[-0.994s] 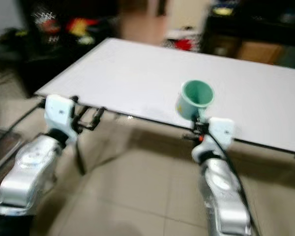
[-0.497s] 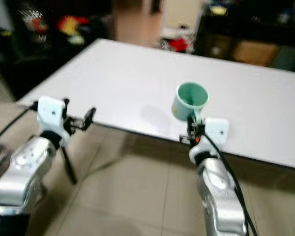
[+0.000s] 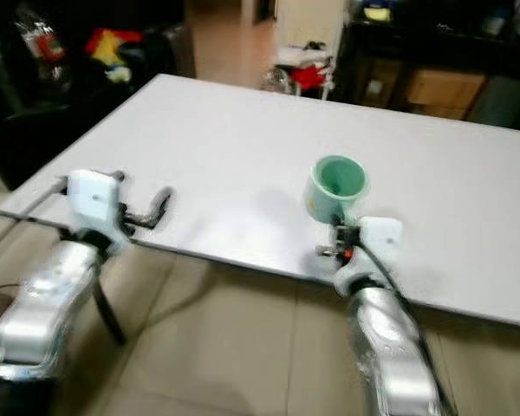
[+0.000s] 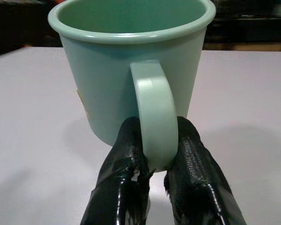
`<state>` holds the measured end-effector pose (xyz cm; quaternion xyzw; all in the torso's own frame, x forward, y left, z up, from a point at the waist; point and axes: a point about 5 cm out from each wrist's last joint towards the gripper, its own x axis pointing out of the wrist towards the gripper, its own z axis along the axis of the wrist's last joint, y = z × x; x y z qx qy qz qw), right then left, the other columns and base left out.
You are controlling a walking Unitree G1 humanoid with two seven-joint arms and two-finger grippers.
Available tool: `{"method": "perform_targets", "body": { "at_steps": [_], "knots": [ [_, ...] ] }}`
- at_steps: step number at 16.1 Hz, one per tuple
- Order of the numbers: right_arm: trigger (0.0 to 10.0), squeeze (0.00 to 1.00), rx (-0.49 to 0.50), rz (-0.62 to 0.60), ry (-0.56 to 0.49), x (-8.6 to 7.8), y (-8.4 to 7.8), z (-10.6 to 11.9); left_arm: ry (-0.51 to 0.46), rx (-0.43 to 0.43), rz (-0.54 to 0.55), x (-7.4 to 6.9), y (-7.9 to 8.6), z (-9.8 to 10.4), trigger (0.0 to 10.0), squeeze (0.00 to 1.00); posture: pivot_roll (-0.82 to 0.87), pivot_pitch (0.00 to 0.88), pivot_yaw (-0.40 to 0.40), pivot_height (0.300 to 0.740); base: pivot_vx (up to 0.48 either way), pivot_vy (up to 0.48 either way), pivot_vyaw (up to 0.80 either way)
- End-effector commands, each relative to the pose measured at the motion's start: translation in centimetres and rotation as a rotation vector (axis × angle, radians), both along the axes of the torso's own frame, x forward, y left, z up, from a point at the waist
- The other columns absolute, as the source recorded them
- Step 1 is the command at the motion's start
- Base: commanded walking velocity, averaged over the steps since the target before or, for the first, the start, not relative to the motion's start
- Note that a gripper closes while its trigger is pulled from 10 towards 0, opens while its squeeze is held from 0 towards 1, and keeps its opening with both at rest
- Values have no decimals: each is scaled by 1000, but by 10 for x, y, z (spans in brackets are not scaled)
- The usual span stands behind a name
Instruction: Setting the table
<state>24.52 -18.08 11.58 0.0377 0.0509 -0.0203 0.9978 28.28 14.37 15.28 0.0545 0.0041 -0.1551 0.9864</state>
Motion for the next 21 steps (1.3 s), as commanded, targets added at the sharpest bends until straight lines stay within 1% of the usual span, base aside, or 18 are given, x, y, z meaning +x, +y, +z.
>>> {"method": "perform_targets", "body": {
  "at_steps": [1,6,10,13,14,17,18,20,21],
  "knots": [
    [10000,0,7,23,-33,4,6,8,-18,17,21,1,8,6,10000,0,59,0,-38,740,360,0,0],
    [10000,0,11,36,-29,5,8,8,-12,18,9,-2,5,4,10000,0,62,0,-43,740,359,0,0],
    [10000,0,19,44,-32,9,9,9,-8,29,-6,-3,4,4,10000,0,71,0,-44,740,336,0,0],
    [10000,0,36,96,-29,16,11,11,0,55,-47,-3,2,5,10000,0,72,0,-39,740,0,0,0],
    [10000,0,32,115,-23,21,12,12,0,61,-62,-3,2,5,10000,0,72,0,-37,740,0,0,0],
    [10000,0,19,172,15,43,16,13,4,80,-121,-3,-1,8,10000,0,77,0,-30,740,0,0,0],
    [10000,0,4,191,36,52,18,12,16,95,-147,-4,0,9,10000,0,80,0,-28,740,0,0,0],
    [10000,0,11,222,71,73,19,7,44,150,-198,-4,5,8,10000,0,87,0,-25,740,0,0,0],
    [10000,0,17,230,80,79,19,6,50,157,-206,-4,7,9,10000,0,92,0,-24,740,0,0,0]
  ]
}}
